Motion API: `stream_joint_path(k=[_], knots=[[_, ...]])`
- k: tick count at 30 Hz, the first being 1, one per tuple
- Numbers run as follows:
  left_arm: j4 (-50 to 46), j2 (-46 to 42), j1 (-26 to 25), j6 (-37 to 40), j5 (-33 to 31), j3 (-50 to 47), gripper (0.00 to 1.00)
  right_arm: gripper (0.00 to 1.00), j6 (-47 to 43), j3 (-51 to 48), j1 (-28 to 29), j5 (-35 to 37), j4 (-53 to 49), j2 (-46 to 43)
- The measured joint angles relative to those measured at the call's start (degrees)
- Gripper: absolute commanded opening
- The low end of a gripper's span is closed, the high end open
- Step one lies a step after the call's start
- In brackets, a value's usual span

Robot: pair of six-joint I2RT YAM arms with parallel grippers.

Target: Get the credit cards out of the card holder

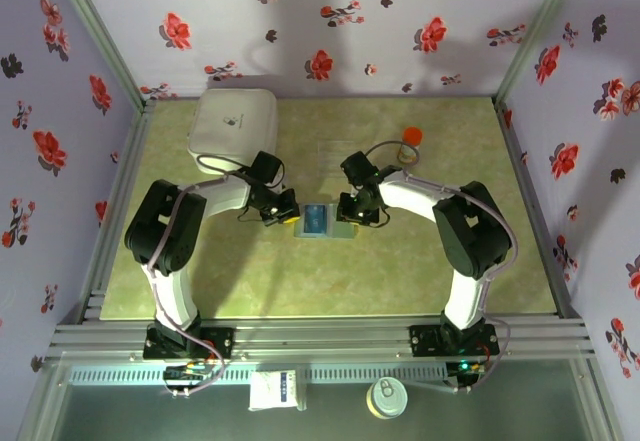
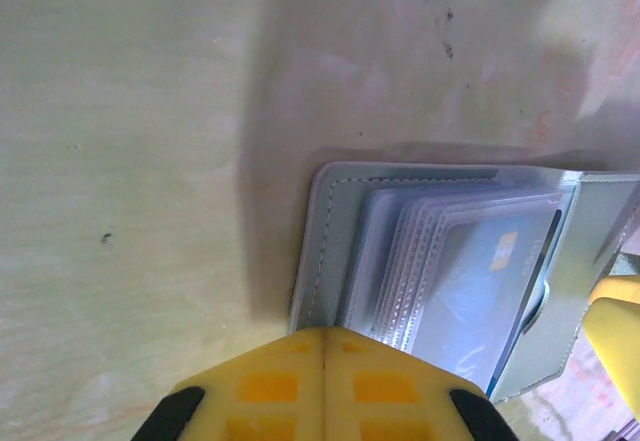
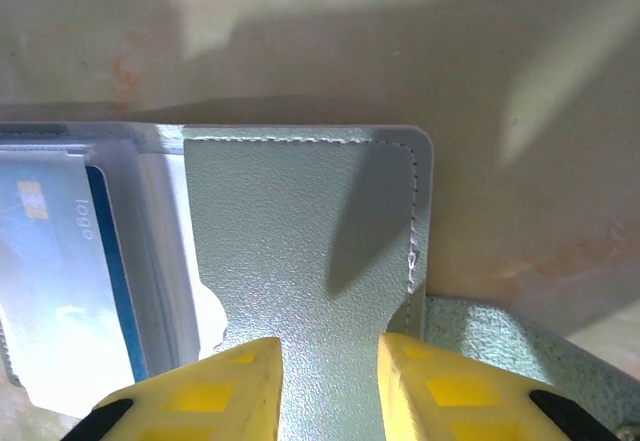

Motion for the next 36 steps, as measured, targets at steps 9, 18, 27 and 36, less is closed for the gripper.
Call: stream_joint_path(k=[9, 18, 27, 36], knots=[[-0.3, -0.6, 0.0, 0.0, -0.2, 0.0, 0.03, 0.32, 0.2, -0.1, 0.0, 0.2, 0.9, -1.0], [-0.4, -2.8, -0.8, 0.0, 0.0, 0.2, 0.03, 0.34, 4.0, -3.9, 0.3, -3.8, 9.1, -2.6], [-0.4, -2.5, -2.6, 1.1, 2.4, 2.1, 0.03, 0.33, 7.6, -5.8, 0.6, -9.2, 17.4, -2.4], [-1.6, -0.9, -2.6, 2.2, 1.6, 2.1, 0.03, 0.32, 9.0, -5.8, 1.1, -11.8, 20.6, 0.2]])
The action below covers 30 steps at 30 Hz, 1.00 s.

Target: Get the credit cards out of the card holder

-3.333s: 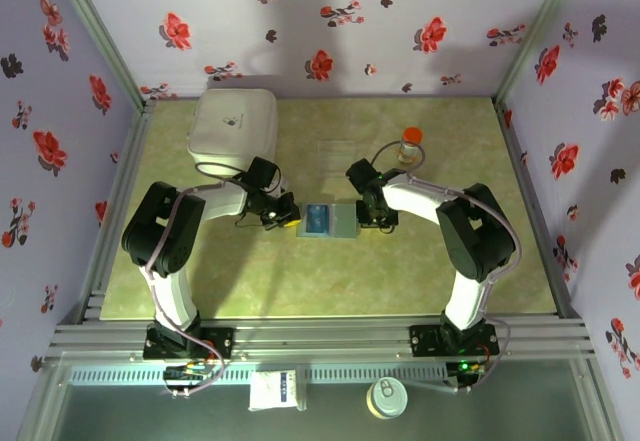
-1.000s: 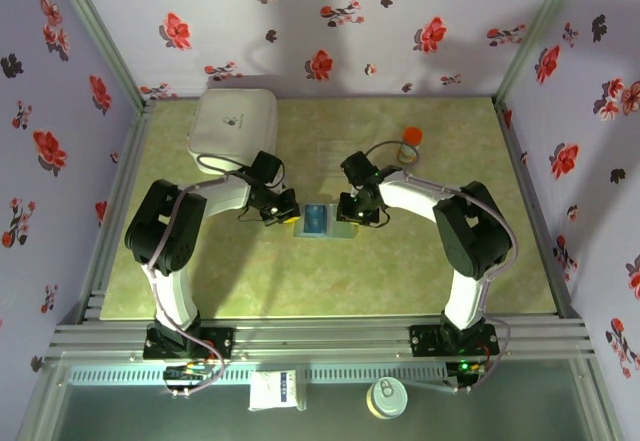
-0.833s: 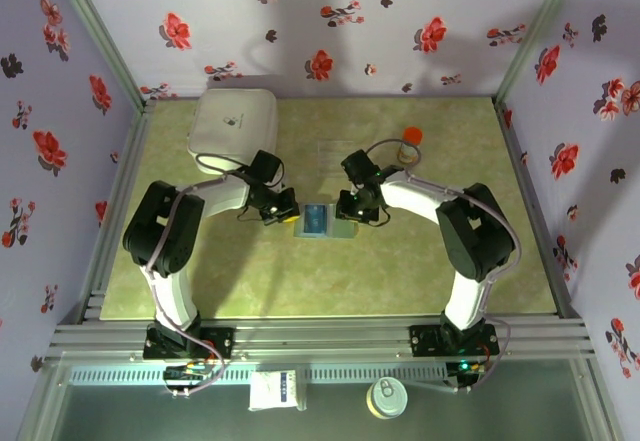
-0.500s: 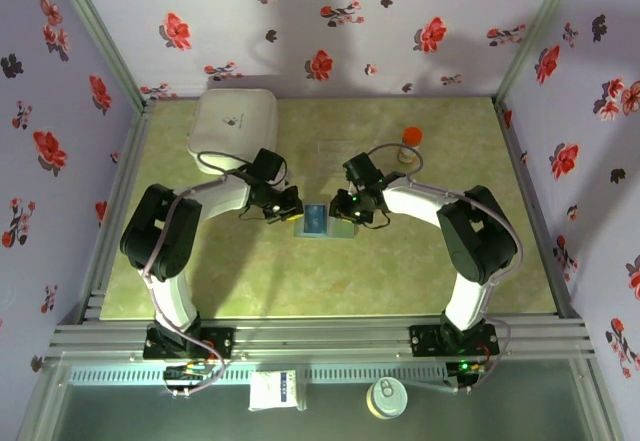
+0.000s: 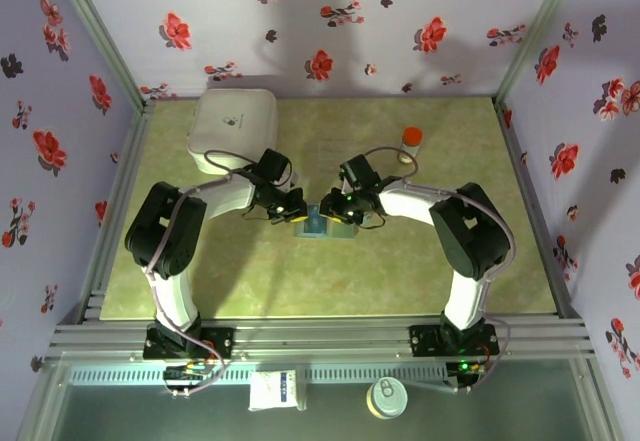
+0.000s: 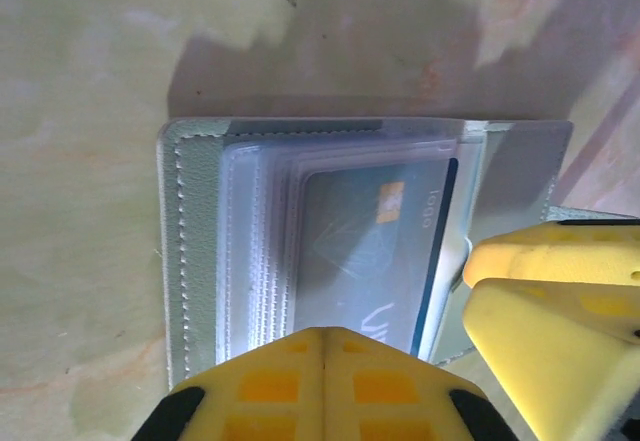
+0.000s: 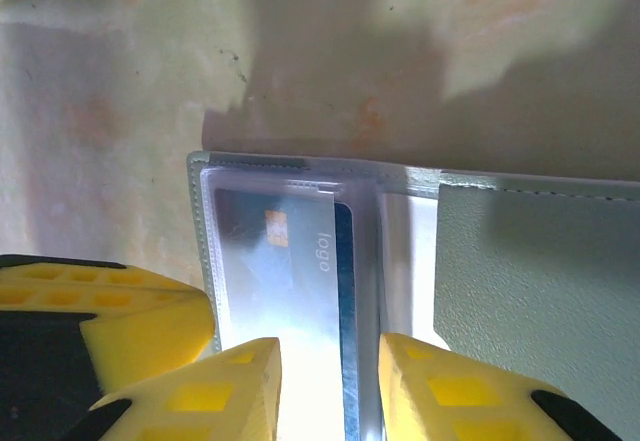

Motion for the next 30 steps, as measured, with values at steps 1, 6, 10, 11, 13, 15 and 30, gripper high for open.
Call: stream_joint_path(k=[1, 6, 10, 11, 13, 15, 30], knots=[[-0.1, 0.2, 0.0, 0.2, 0.0, 0.0, 0.03, 0.32, 0.0, 0.0, 0.1, -0.2, 0.1, 0.3], [-0.3, 0.7, 0.0, 0.5, -0.3, 0.0, 0.03, 0.31, 0.0, 0.0, 0.6, -1.0, 0.7, 0.7], [-0.3, 0.7, 0.0, 0.6, -0.5, 0.0, 0.02, 0.29, 0.0, 0.0, 0.8, -1.0, 0.7, 0.8], [-0.3, 0.7, 0.0, 0.6, -0.5, 0.0, 0.02, 0.28, 0.0, 0.0, 0.8, -1.0, 0.7, 0.8], [-0.3, 0.7, 0.0, 0.6, -0.6, 0.0, 0.02, 0.26, -0.2, 0.3, 0.8, -0.8, 0.2, 0.8], [-0.4, 0.7, 0.0, 0.6, -0.6, 0.0, 0.02, 0.25, -0.6, 0.6, 0.8, -0.8, -0.1, 0.8], [-0.4, 0.7, 0.0, 0.6, -0.6, 0.0, 0.02, 0.21, -1.7, 1.7, 1.1, -0.8, -0.4, 2.4]])
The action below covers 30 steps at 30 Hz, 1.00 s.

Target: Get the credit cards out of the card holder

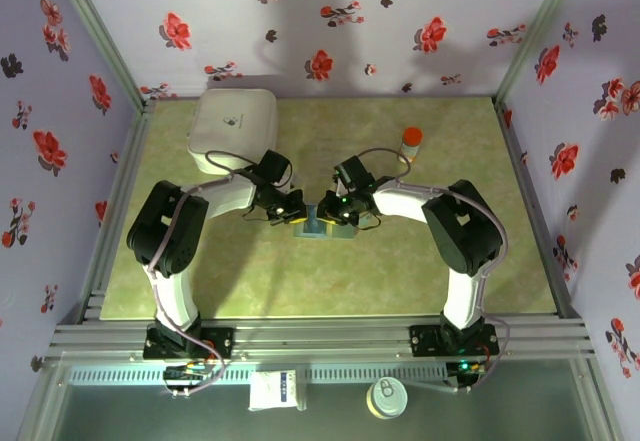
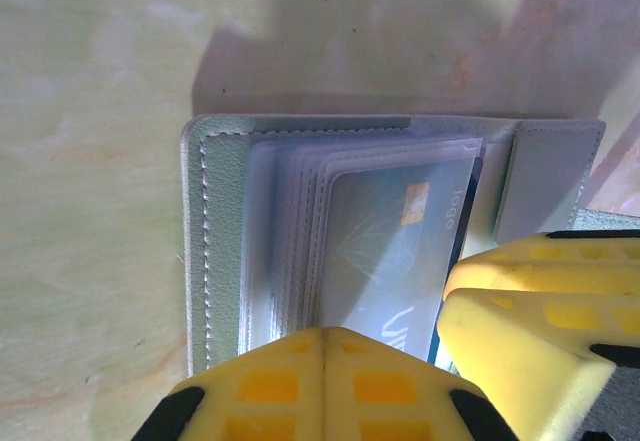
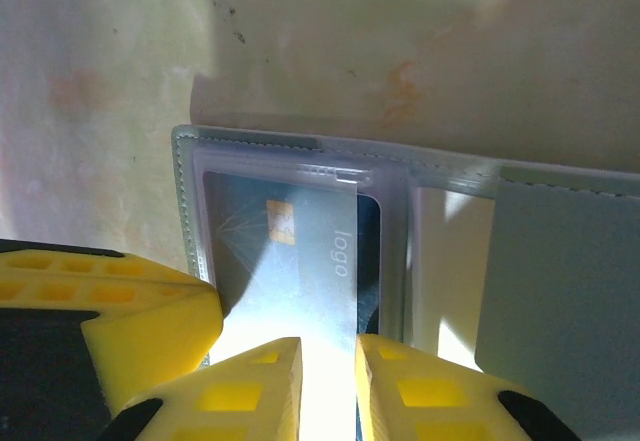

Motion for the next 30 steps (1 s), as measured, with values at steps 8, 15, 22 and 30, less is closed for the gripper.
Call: stream_joint_path(k=[8, 15, 22, 30], knots=[[0.0, 0.0, 0.0, 0.0, 0.0, 0.0, 0.03, 0.22, -0.5, 0.1, 0.0, 0.3, -0.4, 0.1], [0.0, 0.0, 0.0, 0.0, 0.0, 0.0, 0.04, 0.23, -2.3, 1.1, 0.4, 2.5, -2.5, 0.1], [0.0, 0.0, 0.0, 0.0, 0.0, 0.0, 0.07, 0.23, -3.4, 1.3, 0.4, 4.6, -5.4, -0.1], [-0.1, -0.3, 0.0, 0.0, -0.2, 0.0, 0.08, 0.26, -3.7, 1.3, 0.4, 5.5, -6.3, -1.1]])
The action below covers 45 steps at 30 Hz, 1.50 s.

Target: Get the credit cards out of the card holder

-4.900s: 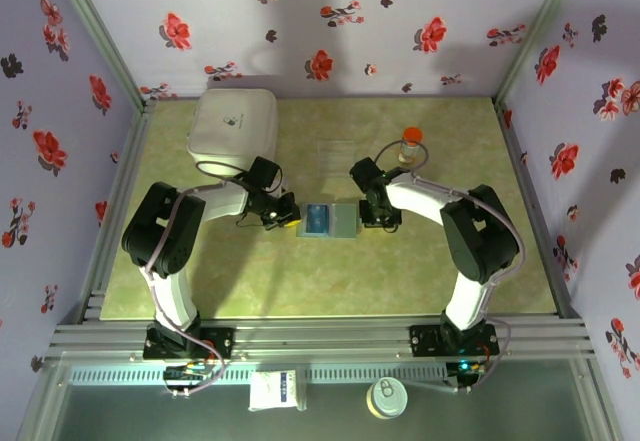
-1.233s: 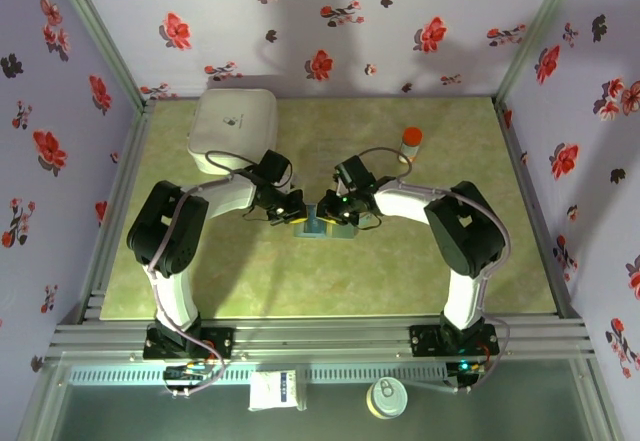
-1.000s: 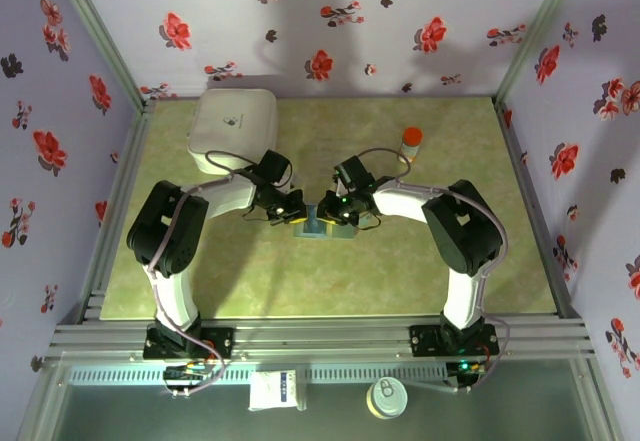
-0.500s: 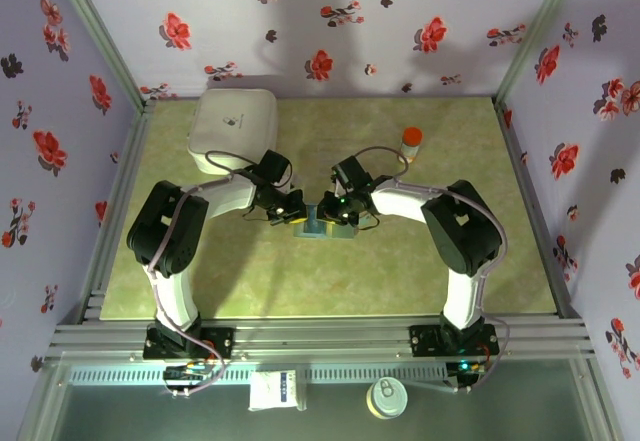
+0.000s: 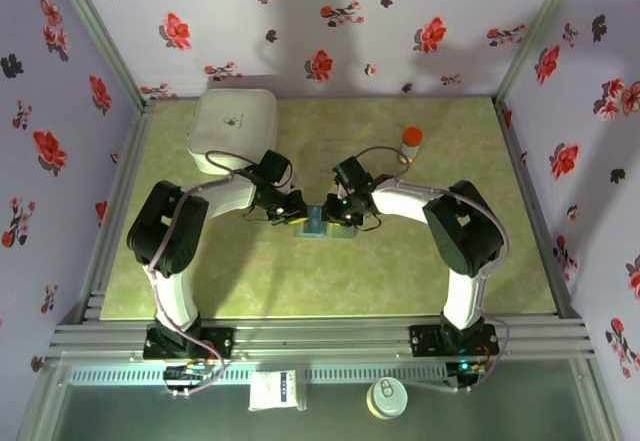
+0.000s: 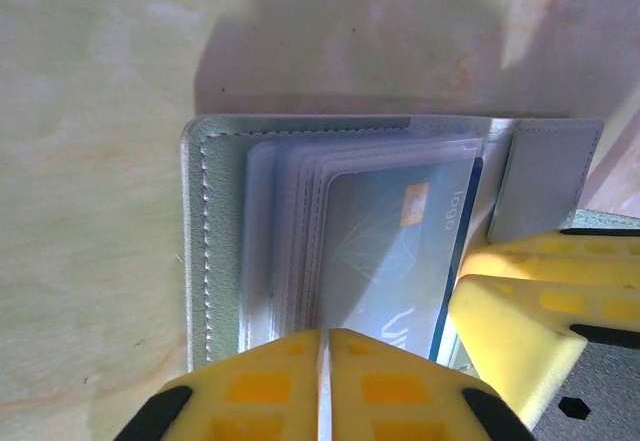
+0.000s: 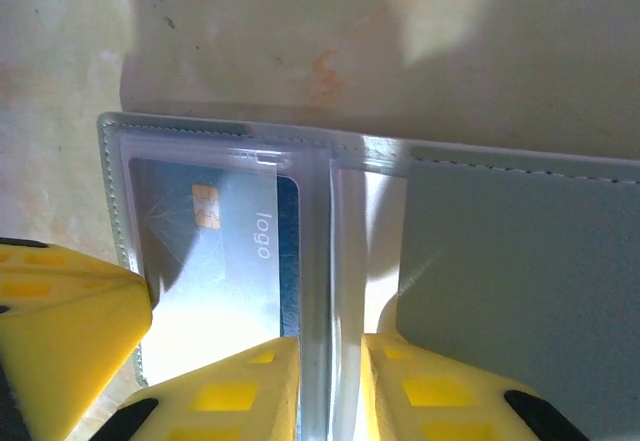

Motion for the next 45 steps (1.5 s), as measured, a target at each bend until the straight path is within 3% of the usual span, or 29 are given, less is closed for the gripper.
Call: stream_joint_path(k=[2, 9, 45], knots=[[-0.1, -0.2, 0.0, 0.1, -0.4, 0.0, 0.03, 0.27, -0.2, -0.2, 0.0, 0.2, 0.2, -0.8], [-0.4, -0.2, 0.0, 0.0, -0.9, 0.0, 0.0, 0.27, -0.2, -1.3, 0.0, -0.6, 2.4, -2.0], [-0.6, -0.1, 0.0, 0.0, -1.3, 0.0, 0.01, 0.21, 0.3, -2.0, -0.1, -7.7, 10.1, 1.7]])
